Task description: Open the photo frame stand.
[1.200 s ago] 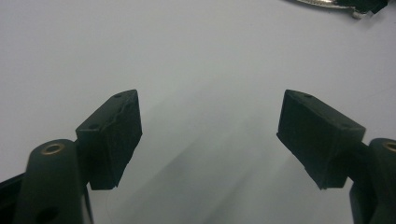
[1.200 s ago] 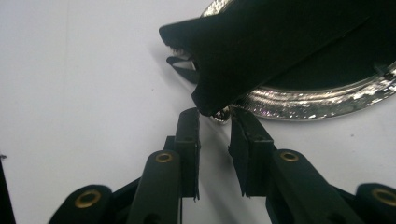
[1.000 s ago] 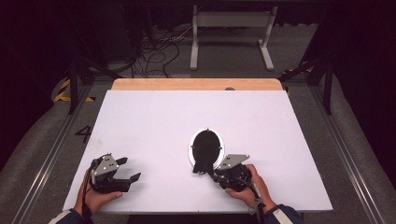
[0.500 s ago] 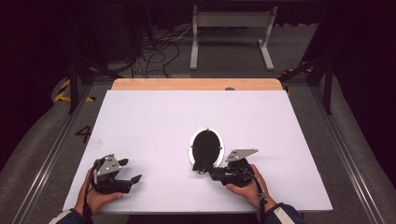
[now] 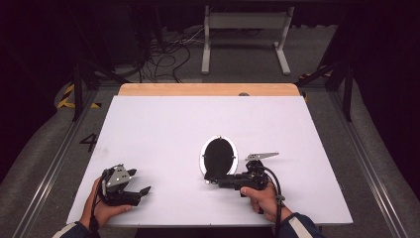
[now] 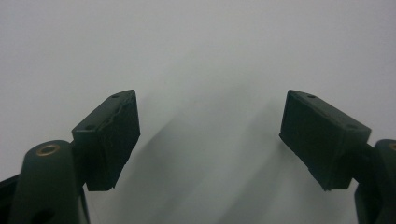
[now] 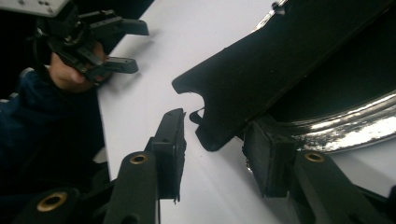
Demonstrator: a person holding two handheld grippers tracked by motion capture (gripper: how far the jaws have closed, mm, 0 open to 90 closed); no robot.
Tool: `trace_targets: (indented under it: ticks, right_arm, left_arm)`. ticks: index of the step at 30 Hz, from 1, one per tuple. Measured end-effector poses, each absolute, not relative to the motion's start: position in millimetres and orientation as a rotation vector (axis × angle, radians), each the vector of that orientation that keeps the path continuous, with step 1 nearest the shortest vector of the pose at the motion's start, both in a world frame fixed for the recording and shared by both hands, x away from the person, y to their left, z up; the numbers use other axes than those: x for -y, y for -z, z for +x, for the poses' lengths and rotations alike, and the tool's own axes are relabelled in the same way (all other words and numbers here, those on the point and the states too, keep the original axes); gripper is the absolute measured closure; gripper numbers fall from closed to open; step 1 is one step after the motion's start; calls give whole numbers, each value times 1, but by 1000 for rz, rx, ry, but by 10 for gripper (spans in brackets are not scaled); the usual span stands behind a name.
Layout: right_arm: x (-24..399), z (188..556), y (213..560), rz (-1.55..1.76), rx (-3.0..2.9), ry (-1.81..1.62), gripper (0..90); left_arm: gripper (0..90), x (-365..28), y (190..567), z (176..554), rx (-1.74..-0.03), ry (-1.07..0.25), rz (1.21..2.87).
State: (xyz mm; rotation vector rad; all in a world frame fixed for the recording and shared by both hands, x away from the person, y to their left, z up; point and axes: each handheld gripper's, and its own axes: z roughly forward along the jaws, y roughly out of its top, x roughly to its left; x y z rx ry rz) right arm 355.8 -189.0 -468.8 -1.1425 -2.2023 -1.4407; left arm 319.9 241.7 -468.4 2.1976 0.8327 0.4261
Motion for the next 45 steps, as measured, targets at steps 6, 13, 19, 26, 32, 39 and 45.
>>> trace_targets:
  ticks: [6,13,19,26,32,39,45]
  right_arm:
    - [193,362,473,-1233,2034,1476,548]
    - [193,371,478,-1360,1883,1491,576]
    - [190,375,477,-1354,1913,1474,605]
    - [189,373,470,-1257,2055,1490,656]
    - [187,372,467,-1189,2145,1509,669]
    - [183,367,462,-1098,2269,1553,668]
    - [182,367,461,-1026,2328,1578,667]
  left_arm:
    - [202,-228,465,322,-800,-436,2211]
    - [201,-201,460,336,-743,-397,2200]
    - [217,-163,456,364,-683,-302,2187]
    - [190,-131,456,400,-658,-150,2179]
    - [165,-110,464,414,-638,-94,2179]
    - [193,-102,464,422,-608,-23,2128]
    - [274,-103,460,420,-556,26,2101]
